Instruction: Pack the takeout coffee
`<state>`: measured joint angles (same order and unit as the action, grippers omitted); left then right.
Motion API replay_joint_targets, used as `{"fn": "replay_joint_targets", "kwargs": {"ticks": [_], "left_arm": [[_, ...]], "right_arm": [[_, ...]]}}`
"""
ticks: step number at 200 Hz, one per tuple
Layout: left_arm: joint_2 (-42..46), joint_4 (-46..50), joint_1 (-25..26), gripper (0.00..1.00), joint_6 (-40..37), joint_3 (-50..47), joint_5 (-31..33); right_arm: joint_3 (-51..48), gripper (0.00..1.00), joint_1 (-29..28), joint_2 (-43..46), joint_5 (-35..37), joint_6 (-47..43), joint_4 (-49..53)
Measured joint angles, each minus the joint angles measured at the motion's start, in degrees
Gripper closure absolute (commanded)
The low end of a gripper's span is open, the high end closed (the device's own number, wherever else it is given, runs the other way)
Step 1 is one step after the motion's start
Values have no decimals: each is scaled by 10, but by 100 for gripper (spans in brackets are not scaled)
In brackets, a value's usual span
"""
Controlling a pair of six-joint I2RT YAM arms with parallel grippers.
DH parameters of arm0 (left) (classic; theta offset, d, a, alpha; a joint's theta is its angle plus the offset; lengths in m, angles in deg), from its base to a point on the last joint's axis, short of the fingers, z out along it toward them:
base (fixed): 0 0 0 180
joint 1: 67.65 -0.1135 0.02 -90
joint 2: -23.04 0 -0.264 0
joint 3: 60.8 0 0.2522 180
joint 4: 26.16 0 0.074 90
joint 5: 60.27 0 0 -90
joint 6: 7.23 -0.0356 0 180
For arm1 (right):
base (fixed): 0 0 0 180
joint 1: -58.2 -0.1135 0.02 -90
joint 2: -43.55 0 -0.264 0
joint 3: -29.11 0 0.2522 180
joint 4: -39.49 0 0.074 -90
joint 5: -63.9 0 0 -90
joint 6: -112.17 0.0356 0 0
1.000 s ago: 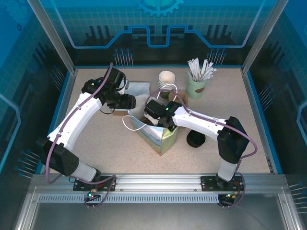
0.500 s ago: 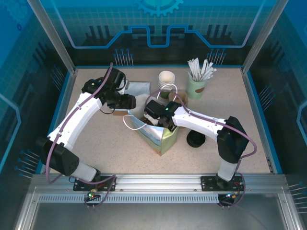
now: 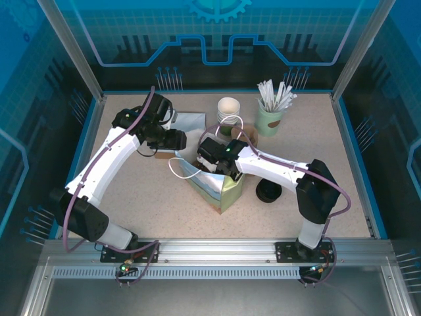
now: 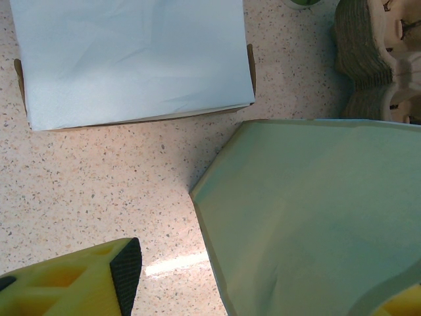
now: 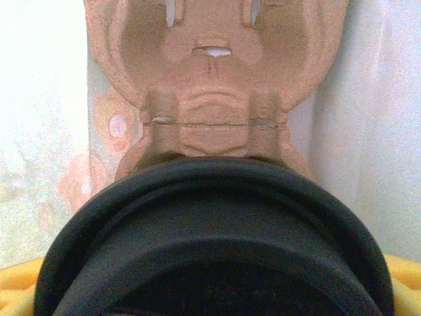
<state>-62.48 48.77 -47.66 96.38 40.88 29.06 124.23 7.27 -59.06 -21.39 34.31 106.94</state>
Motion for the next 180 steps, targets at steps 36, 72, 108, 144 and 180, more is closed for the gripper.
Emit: {"fn": "replay_joint_targets", "kwargs": {"ticks": [36, 72, 108, 144, 180], "left_arm": [[0, 0, 0, 45, 0, 0, -9], [0, -2, 0, 54, -2, 0, -31], [0, -3, 0, 57, -3, 0, -44], [0, -4, 6, 58, -5, 0, -52], [0, -5, 8, 61, -5, 0, -52]], "right_arm": [[2, 13, 0, 0, -1, 0, 2], [6, 9, 3, 0, -6, 0, 7], [10, 3, 10, 0, -15, 4, 16], [28, 0, 15, 0, -22, 9, 30], [46, 0, 15, 0, -26, 14, 38]]}}
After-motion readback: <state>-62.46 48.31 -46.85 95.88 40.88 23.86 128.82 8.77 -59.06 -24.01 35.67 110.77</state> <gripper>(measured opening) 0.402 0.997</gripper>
